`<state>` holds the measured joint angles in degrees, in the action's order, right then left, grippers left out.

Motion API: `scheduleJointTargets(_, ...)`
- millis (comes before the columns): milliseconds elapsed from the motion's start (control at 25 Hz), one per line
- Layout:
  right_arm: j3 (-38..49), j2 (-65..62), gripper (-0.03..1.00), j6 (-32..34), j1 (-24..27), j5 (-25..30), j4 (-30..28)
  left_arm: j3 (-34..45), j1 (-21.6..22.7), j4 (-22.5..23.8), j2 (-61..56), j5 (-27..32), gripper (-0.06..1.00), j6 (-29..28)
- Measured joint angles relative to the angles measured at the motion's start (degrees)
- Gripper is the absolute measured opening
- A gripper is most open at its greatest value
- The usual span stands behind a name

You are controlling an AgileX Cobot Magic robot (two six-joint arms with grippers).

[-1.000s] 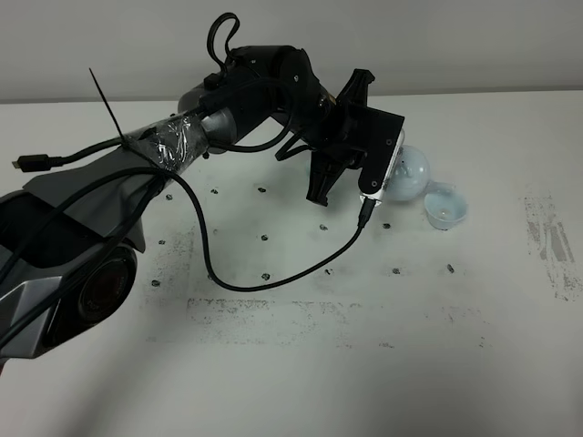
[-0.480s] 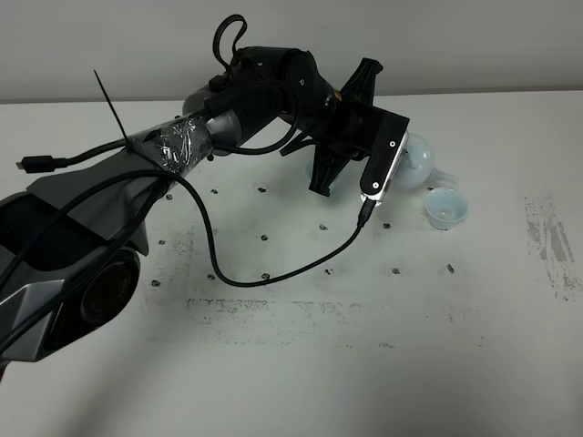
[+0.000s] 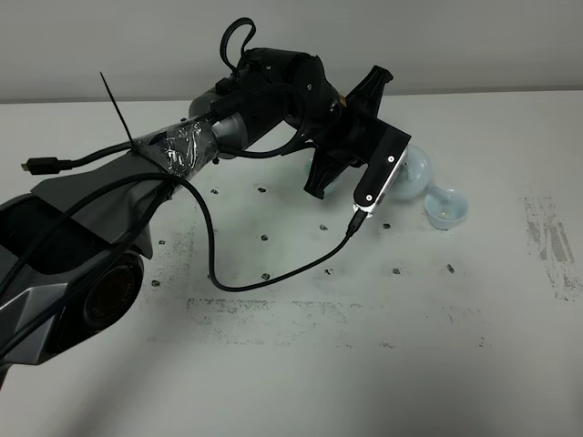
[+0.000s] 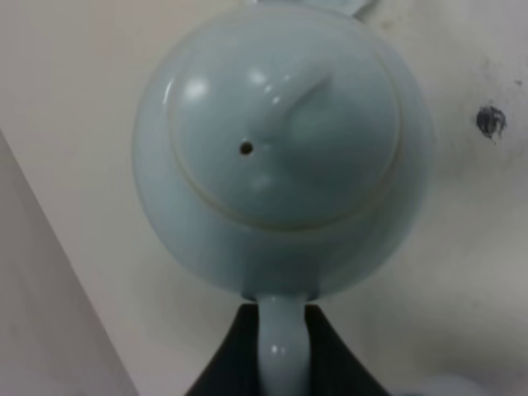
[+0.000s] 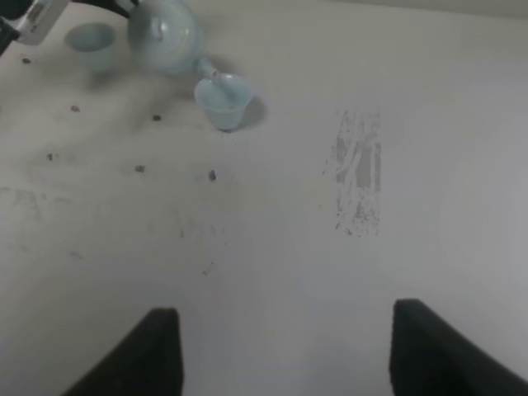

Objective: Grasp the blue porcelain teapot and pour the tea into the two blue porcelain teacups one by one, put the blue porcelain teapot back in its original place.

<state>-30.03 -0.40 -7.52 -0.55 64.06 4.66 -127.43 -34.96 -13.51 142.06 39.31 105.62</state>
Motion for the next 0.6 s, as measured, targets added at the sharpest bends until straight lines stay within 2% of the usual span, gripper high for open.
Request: scheduleJointTargets(600,0.0,0.0,0.52,0.0,0.0,0.0,0.0,0.0,-0.1,0.3,-0.1,-2.8,0.0,2.2)
